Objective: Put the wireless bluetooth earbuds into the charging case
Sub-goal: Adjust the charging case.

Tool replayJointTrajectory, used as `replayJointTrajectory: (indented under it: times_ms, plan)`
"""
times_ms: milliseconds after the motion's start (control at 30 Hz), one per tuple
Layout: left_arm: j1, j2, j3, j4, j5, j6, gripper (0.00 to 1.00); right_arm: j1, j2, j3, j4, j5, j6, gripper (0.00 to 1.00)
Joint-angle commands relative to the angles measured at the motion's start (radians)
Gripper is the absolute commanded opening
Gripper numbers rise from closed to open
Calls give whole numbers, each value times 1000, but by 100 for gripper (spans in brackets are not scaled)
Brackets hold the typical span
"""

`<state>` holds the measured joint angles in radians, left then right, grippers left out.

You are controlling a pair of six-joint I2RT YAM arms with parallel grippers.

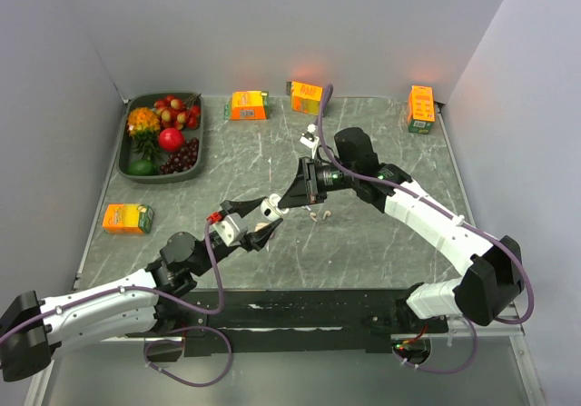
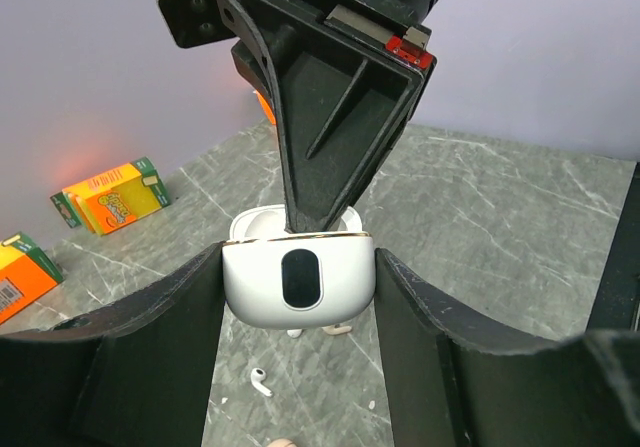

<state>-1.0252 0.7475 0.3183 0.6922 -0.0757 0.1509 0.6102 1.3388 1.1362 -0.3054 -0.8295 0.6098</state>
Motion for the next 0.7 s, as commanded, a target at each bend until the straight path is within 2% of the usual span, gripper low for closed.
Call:
replayJointTrajectory:
  times_ms: [0, 67, 100, 133, 233, 267, 300, 333, 500, 667]
  plan:
    - [-4, -10, 27, 44, 14, -27, 1, -3, 0, -6, 58, -22, -1, 7]
    - [-6, -8, 30, 38, 8, -31, 3, -3, -9, 2, 37, -10, -27, 0]
    - [-4, -8, 33, 29, 1, -34, 9, -4, -12, 10, 23, 0, -39, 0]
    - [-6, -5, 39, 18, 1, -36, 28, -1, -15, 22, 11, 13, -54, 0]
    - [-4, -4, 54, -16, 7, -39, 67, -4, -35, 54, -43, 36, -110, 0]
    - [-4, -4, 57, -22, 5, -43, 74, -3, -47, 59, -50, 49, -136, 0]
    - [-6, -8, 61, -29, 4, -50, 90, -3, -52, 65, -84, 61, -152, 0]
    - [-4, -10, 64, -46, 5, -51, 96, -3, -58, 83, -99, 73, -171, 0]
    - [-6, -42, 126, -172, -1, -89, 96, 2, -98, 132, -199, 164, -301, 0]
    - [-4, -40, 241, -438, -41, -209, 96, 37, -167, 162, -261, 292, -467, 0]
